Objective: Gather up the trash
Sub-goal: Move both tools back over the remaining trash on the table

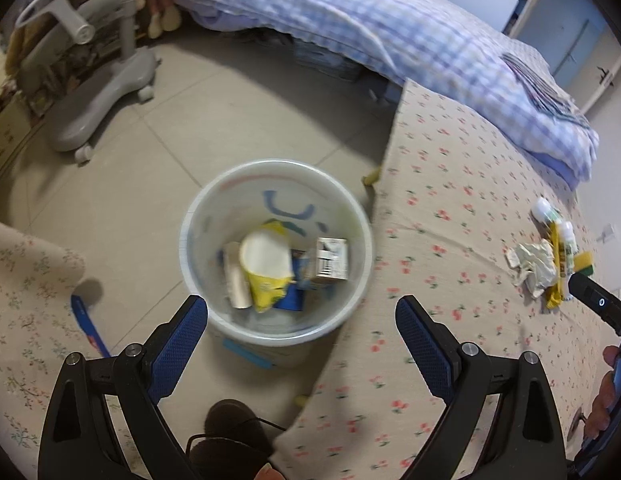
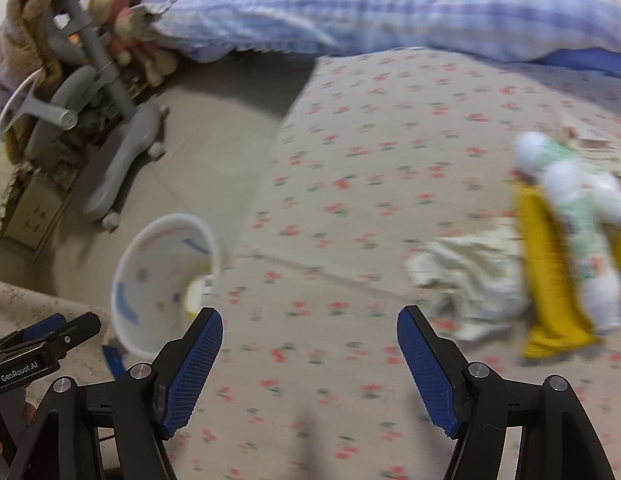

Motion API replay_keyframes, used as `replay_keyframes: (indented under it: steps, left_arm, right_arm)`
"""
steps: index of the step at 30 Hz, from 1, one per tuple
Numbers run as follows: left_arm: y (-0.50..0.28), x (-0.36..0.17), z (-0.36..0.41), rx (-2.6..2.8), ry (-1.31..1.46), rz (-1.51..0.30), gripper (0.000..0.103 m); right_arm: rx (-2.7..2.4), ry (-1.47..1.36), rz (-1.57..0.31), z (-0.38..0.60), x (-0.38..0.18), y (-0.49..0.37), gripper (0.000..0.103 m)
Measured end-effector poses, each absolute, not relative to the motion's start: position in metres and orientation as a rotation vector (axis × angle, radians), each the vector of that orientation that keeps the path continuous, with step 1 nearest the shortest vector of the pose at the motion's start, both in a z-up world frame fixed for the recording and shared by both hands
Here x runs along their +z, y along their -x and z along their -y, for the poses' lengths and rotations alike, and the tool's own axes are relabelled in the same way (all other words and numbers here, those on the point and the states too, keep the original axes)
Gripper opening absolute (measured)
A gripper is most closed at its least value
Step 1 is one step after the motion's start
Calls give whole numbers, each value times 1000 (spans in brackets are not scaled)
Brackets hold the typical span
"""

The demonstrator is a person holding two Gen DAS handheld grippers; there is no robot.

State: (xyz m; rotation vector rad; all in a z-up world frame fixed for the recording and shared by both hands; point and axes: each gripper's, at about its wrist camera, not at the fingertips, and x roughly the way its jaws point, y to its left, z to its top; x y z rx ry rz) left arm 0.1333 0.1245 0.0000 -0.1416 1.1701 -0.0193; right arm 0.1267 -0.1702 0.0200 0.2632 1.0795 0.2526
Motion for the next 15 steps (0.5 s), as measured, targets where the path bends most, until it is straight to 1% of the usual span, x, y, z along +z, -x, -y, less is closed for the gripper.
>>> replay_keyframes:
  steps: [9, 15]
  left_arm:
    - [-146, 0, -55, -125, 118, -1189, 96]
    - [-155, -6, -1, -210, 108, -1233, 96]
  right_arm:
    - [94, -331, -1071, 257, 23, -118, 80]
    - [-40, -393, -1066, 313, 22, -115, 80]
